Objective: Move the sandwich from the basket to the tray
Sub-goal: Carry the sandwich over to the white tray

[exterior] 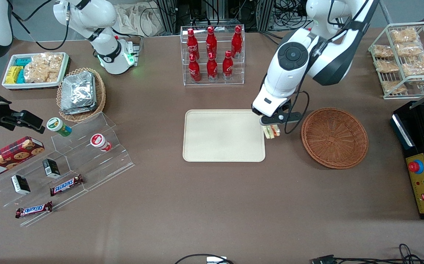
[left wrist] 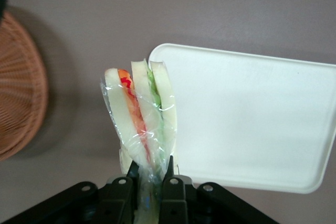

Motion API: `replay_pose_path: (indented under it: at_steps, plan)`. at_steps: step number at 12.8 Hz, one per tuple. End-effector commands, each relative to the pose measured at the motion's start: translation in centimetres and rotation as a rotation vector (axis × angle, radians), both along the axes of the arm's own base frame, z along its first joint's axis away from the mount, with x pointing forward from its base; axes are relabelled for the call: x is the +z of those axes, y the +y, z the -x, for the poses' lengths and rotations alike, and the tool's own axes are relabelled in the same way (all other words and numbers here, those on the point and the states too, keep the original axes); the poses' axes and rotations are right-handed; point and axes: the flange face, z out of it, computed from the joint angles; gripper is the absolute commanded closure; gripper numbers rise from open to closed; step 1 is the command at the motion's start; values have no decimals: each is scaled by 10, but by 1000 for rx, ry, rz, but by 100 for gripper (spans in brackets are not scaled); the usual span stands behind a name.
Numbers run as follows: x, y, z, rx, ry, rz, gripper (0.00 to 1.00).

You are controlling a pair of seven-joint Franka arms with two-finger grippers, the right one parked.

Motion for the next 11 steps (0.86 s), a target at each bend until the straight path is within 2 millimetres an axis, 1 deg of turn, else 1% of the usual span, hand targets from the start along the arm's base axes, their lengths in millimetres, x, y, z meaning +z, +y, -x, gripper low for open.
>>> replay_pose_path:
  at_steps: [1,3,5,7,9,11]
  plan:
    - [-37,12,29,-3,-94,23,81]
    - [-57,3,39,-26,-108,64,81]
    - [-74,1,40,-32,-92,88,81]
    - [-91,-2,38,-39,-79,117,79]
    - [-105,-4,39,-44,-72,142,78]
    - [-116,-10,42,-56,-61,162,75]
